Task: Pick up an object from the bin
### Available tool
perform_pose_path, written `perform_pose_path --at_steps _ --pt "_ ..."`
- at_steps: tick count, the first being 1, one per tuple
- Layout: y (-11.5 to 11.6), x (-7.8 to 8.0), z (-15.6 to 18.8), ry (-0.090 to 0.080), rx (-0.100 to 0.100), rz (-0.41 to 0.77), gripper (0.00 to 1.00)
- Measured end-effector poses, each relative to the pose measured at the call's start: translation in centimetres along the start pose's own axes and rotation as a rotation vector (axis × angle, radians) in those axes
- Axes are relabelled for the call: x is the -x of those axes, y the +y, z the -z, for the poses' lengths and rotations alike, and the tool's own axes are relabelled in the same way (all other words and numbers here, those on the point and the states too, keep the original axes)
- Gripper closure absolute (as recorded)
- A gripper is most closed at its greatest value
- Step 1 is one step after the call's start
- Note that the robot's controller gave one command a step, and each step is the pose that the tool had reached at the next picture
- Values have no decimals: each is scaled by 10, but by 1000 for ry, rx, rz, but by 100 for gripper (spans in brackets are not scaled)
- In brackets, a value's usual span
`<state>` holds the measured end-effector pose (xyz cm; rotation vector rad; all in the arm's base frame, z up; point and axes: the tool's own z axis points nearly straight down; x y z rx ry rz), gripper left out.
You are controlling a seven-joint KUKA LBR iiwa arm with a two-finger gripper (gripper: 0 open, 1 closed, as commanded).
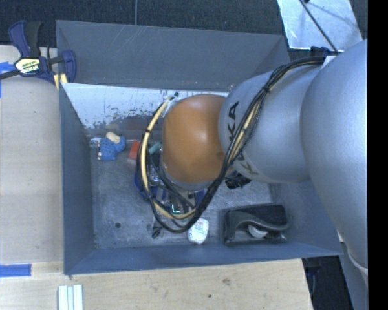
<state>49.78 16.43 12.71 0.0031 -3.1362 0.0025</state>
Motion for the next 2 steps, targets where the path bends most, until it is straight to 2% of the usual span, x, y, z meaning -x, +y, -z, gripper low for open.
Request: perform_pose_path --at_steps 1,2 --pt "-53 97 -57 -11 3 -31 0" --pt "-51 124 -26 -7 4 -446 0"
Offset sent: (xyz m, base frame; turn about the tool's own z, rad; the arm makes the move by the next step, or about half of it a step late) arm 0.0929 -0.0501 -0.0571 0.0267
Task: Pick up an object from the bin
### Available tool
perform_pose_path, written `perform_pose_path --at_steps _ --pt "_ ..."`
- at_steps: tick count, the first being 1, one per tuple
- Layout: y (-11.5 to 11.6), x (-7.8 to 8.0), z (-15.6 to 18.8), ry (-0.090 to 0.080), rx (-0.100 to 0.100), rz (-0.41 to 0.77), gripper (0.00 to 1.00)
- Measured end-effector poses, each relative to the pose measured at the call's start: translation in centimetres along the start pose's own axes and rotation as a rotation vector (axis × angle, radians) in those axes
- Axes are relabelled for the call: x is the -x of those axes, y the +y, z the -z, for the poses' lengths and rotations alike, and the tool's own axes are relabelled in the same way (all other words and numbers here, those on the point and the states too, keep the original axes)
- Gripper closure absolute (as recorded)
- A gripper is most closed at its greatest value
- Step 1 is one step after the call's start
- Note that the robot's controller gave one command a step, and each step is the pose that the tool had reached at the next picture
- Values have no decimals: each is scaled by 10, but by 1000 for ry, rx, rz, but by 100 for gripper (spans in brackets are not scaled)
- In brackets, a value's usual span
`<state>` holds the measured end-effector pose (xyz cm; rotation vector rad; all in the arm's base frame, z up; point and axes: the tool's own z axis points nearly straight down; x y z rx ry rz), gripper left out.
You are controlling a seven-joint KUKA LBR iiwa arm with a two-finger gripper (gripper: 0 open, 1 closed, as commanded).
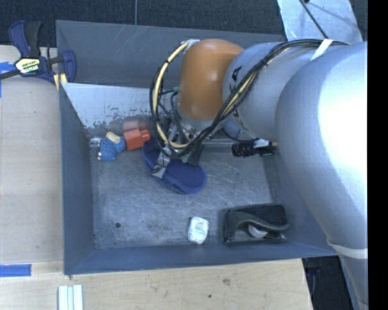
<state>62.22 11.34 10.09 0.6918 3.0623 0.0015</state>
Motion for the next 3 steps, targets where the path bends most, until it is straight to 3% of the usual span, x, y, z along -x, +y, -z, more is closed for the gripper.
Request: perform_pose_path --at_steps 1,2,3 --pt "-10 3 4 9 -6 -368 0" --pt "-13 7 -32 13 -6 -332 0" --pt "-13 6 -31 10 -5 -329 0"
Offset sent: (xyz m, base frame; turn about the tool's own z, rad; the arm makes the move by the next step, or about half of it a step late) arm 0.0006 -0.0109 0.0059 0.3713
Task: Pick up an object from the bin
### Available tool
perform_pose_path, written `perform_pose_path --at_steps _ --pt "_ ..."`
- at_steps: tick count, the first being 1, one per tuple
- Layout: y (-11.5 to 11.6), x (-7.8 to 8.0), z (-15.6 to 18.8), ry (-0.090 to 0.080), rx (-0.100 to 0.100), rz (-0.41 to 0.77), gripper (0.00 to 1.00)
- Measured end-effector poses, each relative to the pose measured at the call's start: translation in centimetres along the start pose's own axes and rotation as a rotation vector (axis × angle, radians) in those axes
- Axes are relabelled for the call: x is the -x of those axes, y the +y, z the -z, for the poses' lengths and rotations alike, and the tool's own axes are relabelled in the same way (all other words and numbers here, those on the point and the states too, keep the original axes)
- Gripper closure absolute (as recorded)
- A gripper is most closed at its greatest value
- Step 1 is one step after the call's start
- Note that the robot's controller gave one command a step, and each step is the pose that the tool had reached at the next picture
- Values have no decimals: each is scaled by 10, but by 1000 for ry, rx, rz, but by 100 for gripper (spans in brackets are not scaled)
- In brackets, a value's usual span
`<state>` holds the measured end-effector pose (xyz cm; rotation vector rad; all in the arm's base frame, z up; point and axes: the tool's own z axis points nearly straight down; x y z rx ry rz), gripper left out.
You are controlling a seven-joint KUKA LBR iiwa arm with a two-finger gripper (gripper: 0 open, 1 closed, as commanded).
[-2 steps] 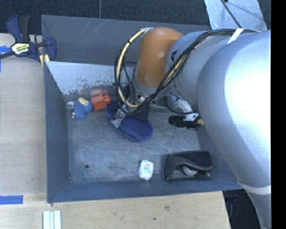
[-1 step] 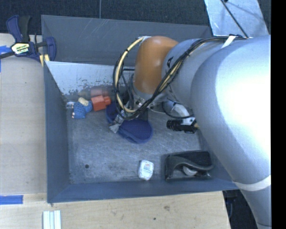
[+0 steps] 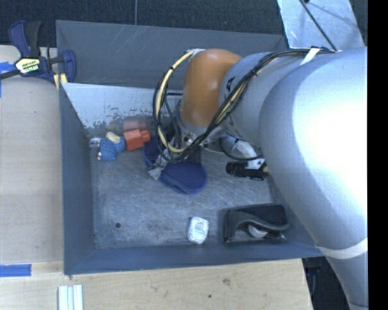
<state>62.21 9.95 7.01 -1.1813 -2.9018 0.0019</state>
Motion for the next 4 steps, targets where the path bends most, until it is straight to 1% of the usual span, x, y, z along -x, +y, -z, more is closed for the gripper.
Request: perform_pose_path --at_steps 1,2,3,4 --pt "0 0 1 0 1 1 100" --pt "0 -1 10 -1 0 3 100" --pt "1 0 85 -13 11 4 100" --pt "1 1 91 -11 8 6 100"
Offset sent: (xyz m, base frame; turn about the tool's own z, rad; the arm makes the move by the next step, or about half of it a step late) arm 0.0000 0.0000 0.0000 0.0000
